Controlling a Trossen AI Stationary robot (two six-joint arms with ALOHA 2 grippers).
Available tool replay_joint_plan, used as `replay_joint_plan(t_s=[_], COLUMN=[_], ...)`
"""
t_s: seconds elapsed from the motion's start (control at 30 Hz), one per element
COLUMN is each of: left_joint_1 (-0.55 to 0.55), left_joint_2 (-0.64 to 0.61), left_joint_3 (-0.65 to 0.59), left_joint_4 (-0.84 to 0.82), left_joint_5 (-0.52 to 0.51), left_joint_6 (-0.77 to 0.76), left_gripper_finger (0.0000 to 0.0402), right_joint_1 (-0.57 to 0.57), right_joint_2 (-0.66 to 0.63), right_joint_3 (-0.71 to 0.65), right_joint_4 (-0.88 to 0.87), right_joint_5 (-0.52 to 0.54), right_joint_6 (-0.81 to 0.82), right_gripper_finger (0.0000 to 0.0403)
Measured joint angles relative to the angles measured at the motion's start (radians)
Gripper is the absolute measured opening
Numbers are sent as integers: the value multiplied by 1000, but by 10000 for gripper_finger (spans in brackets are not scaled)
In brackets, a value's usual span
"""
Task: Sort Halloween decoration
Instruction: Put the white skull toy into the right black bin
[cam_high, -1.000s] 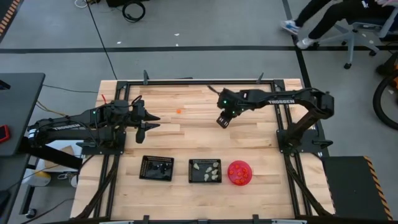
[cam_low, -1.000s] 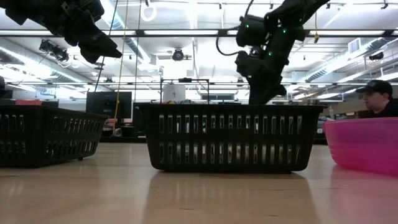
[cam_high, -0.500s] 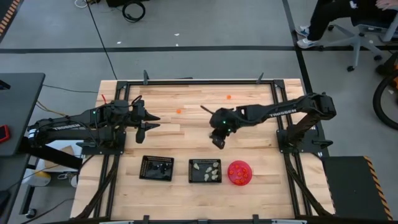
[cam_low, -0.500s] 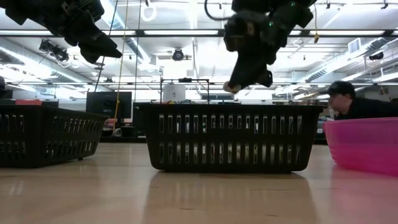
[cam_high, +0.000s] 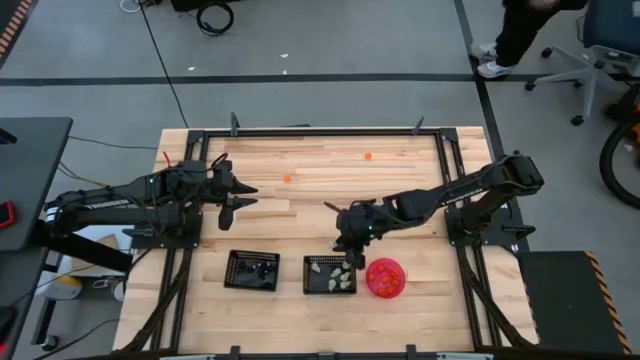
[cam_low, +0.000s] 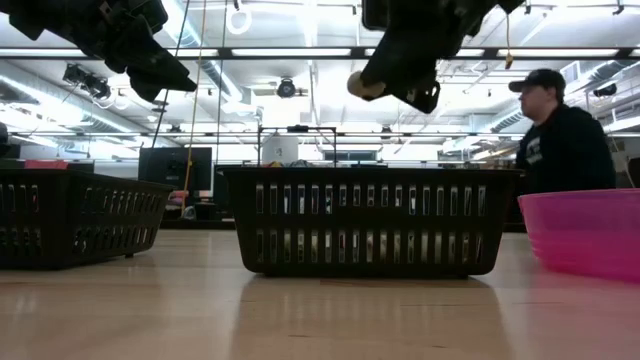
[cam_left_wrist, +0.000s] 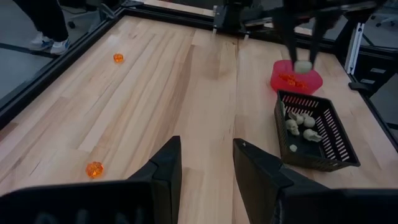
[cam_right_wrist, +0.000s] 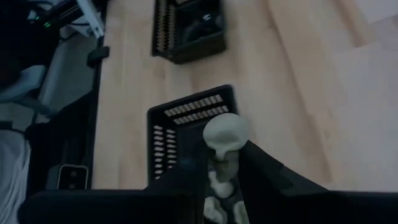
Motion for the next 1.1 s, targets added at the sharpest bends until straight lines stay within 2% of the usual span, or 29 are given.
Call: replay_joint_plan(t_s=[0.23, 0.43, 0.73, 0.97, 1.1], left_joint_1=[0, 0, 0, 0, 0], left_joint_2=[0, 0, 0, 0, 0], left_joint_3=[0, 0, 0, 0, 0], left_joint_4=[0, 4, 1, 0, 0], left_joint_5=[0, 0, 0, 0, 0], left_joint_6=[0, 0, -8, -8, -8], left_gripper_finger=[116, 116, 116, 116, 116], right_joint_1=[84, 134, 140, 135, 126], right_joint_2=[15, 130, 242, 245, 245], right_joint_3=[1, 1, 1, 1, 1], right_joint_4=[5, 47, 97, 100, 89], right_joint_5=[7, -57, -94, -94, -94], right_joint_6=[8, 0, 25, 45, 52], right_gripper_finger=[86, 86, 86, 89, 103])
